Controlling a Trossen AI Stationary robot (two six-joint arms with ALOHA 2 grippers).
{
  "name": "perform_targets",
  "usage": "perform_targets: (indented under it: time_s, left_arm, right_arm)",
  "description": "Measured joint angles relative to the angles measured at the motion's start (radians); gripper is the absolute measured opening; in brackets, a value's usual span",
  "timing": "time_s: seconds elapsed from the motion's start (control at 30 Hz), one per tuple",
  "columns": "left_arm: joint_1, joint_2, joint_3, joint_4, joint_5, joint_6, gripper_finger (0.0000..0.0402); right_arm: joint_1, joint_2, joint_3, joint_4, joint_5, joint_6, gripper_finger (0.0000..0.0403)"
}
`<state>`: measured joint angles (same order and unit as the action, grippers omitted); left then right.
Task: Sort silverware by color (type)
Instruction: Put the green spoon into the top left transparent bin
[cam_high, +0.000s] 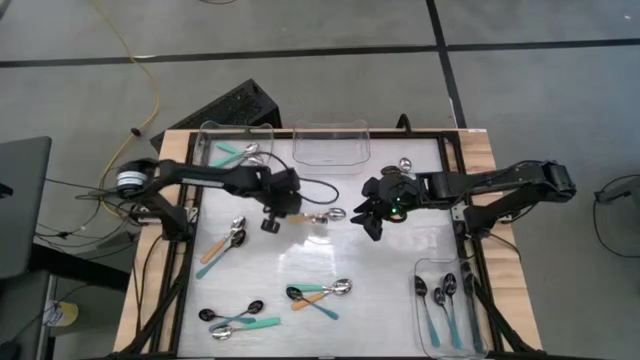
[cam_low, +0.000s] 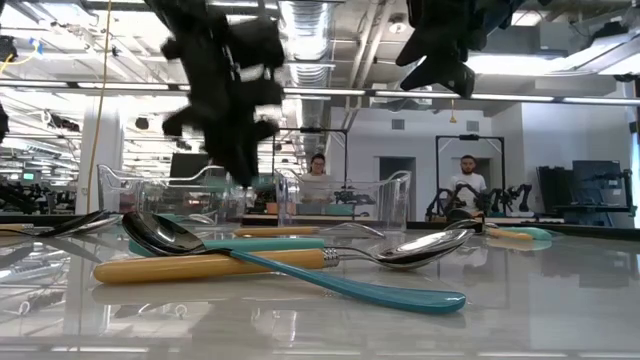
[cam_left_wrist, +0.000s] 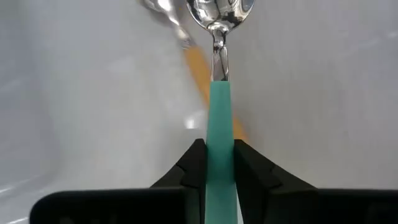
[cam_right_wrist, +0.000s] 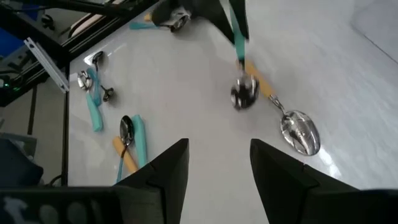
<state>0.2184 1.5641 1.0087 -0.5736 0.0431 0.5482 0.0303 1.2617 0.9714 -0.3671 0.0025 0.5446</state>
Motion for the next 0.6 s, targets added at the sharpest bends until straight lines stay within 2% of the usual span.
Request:
perform_targets:
  time_s: [0.17,0.3,0.4,0.47,0.6]
  left_arm:
    - [0.101,-0.195,0.023,-0.083,-0.063,0.059,0.0035]
    - [0.328,-0.318,-0.016,-0.121,-0.161,0.120,0.0035]
    - [0.533,-0.364,-0.046,-0.119,-0.154,0.153,0.0035]
    - [0.648,-0.363,-0.051,-0.128,-0.110,0.151,0.0035]
    - [0.779,-0.339,-0.050,-0.091,-0.070,0.095,0.0035]
  right_arm:
    - [0.003,0.000,0.000,0.013,0.048,0.008,0.0193]
    - [0.002,0.000,0.000,0.027,0.091,0.016,0.0193]
    - [0.000,0.000,0.000,0.066,0.107,0.012,0.0193]
    - [-0.007,0.000,0.000,0.098,0.107,0.005,0.0193]
    - [-0.014,0.000,0.000,0.124,0.106,-0.004,0.0193]
